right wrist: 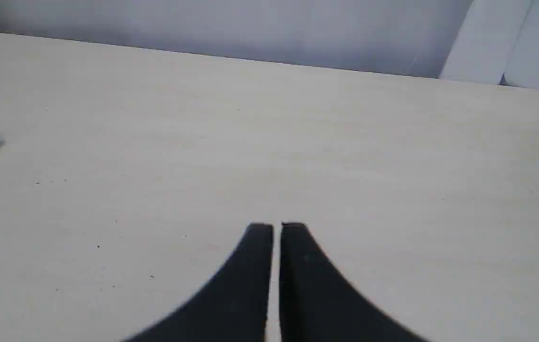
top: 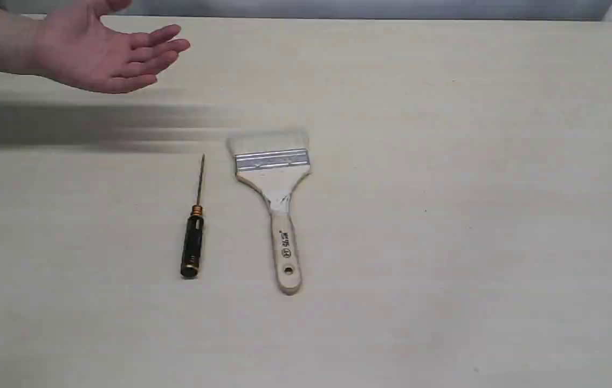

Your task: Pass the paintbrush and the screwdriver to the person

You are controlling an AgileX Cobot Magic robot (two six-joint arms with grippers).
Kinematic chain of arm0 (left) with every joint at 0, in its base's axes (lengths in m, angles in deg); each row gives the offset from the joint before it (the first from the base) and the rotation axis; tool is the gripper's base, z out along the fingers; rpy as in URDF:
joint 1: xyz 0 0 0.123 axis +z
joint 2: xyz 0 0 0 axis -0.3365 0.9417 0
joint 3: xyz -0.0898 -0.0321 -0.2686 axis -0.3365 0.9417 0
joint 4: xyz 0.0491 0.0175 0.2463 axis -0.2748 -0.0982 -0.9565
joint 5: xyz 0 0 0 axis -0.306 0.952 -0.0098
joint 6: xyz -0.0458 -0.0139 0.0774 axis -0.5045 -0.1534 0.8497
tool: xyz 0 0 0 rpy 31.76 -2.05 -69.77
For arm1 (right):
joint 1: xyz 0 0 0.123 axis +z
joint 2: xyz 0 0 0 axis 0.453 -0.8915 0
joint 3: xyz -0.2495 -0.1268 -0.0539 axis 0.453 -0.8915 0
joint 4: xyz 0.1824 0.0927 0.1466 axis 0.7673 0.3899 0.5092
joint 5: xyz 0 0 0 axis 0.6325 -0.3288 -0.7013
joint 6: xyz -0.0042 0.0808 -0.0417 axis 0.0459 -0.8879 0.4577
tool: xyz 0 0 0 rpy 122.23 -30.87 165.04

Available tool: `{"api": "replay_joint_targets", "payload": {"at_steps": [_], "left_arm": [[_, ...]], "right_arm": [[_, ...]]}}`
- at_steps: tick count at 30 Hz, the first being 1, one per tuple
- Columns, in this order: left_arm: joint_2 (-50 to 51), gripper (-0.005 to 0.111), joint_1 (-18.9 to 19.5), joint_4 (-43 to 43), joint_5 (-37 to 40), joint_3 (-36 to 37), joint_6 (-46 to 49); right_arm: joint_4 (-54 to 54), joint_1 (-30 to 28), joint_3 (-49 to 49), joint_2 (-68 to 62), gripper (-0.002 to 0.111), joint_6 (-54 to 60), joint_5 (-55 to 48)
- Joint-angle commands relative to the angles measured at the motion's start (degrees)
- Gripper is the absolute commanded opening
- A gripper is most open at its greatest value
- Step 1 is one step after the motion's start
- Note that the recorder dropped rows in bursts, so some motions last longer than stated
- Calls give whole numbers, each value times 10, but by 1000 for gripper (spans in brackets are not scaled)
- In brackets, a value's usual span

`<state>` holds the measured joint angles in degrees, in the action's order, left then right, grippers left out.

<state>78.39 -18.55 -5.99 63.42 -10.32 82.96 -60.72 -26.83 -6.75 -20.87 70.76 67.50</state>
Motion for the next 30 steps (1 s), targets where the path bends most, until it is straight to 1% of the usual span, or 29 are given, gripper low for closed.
{"api": "replay_joint_targets", "payload": {"at_steps": [1,21,23,26,28,30], "left_arm": [[-1,0,-5,2,-3,1,-1],[-1,0,-5,2,-3,1,-1],[-1,0,-5,2,-3,1,-1],[-1,0,-5,1,-3,1,-1],[-1,0,-5,1,-3,1,-1],[-1,0,-5,1,-3,1,-1]], "right_arm": [[2,1,-2,3,4,2,0],[2,1,-2,3,4,2,0],[-14,1,-2,3,4,7,5],[-40,1,-2,3,4,7,57],[-40,1,-2,3,4,7,118],[-38,1,-2,3,4,7,202]]}}
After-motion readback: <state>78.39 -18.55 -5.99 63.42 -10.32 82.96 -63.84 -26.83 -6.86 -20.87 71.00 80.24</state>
